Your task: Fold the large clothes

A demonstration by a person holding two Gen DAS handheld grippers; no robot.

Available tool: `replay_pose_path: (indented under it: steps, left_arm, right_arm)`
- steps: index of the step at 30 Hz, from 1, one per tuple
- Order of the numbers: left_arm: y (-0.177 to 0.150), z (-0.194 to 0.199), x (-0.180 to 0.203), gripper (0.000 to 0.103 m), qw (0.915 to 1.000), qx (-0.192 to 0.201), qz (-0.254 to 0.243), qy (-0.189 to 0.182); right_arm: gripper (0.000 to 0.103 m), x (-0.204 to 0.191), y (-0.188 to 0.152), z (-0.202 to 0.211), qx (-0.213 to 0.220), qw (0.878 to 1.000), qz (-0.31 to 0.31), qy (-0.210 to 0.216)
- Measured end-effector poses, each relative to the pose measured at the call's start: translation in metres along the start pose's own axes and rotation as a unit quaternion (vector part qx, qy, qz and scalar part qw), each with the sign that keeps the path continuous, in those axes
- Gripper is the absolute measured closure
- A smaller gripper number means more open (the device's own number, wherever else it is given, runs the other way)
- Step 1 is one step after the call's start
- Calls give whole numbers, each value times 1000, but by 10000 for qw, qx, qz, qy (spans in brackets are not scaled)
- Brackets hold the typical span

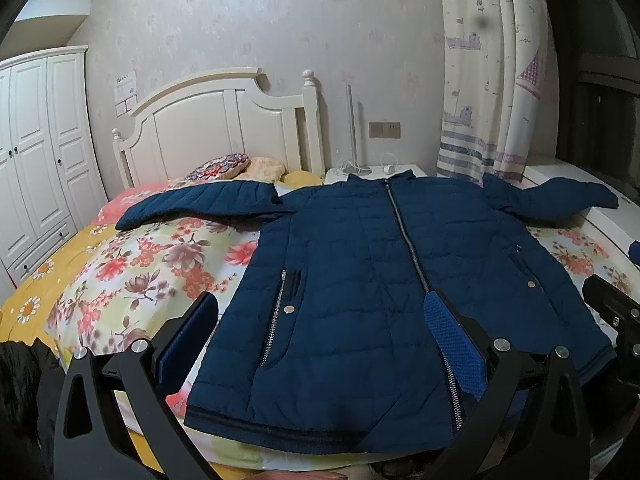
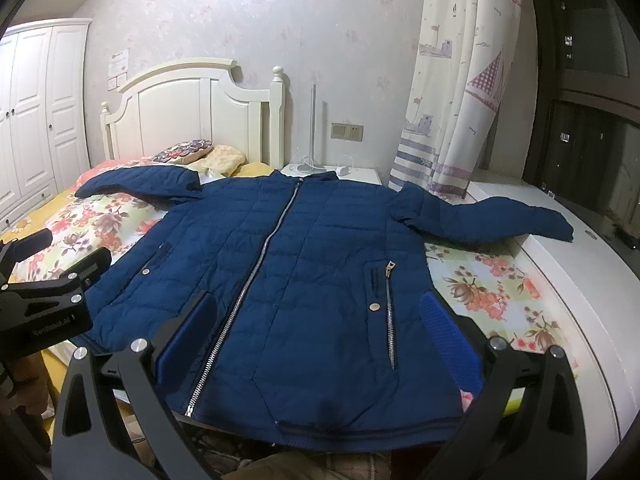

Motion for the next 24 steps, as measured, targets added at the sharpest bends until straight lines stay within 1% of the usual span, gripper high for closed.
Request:
replay_pose_path:
  steps: [10,13,15,17,19,22,23,24]
  left_arm:
    - [-5,-14,6,4,9997,-231,-26,-23]
    - [-5,-24,13,4,9993,-344,-62,-134]
    - [-4,-38,20,4,9985,-469,-141,-245]
    - [-3,-64,28,4,9963,-769,-251,-308]
    - [4,-92,36,4,9934,-983,-399,-440]
    - [21,-145,48,4,9881,-1298,-717,-406]
    - [25,-159,50,4,9863,-1402,-767,-409]
    - [31,-183,53,4,9837,-1549,-819,-412]
  right_arm:
    - [2,2,-4,-13,-134,9998,-67,108]
    - [2,5,-7,-23,-231,9996,-103,159]
    - [2,12,-14,-37,-452,9985,-245,187]
    - [2,22,-20,-52,-637,9972,-357,147]
    - [2,37,-22,-65,-752,9959,-489,64]
    - [2,74,-18,-90,-920,9915,-919,0]
    - [2,91,-15,-103,-993,9895,-1045,-76]
    - [2,110,-12,-117,-1071,9873,-1156,-177]
Point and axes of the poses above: each gripper's, at about its wrist camera, not at the fingertips, and z roughly against the way its jaws point, x to its right, y to its top, the point moved 7 cm from there along -z, roughly the way its jaws point
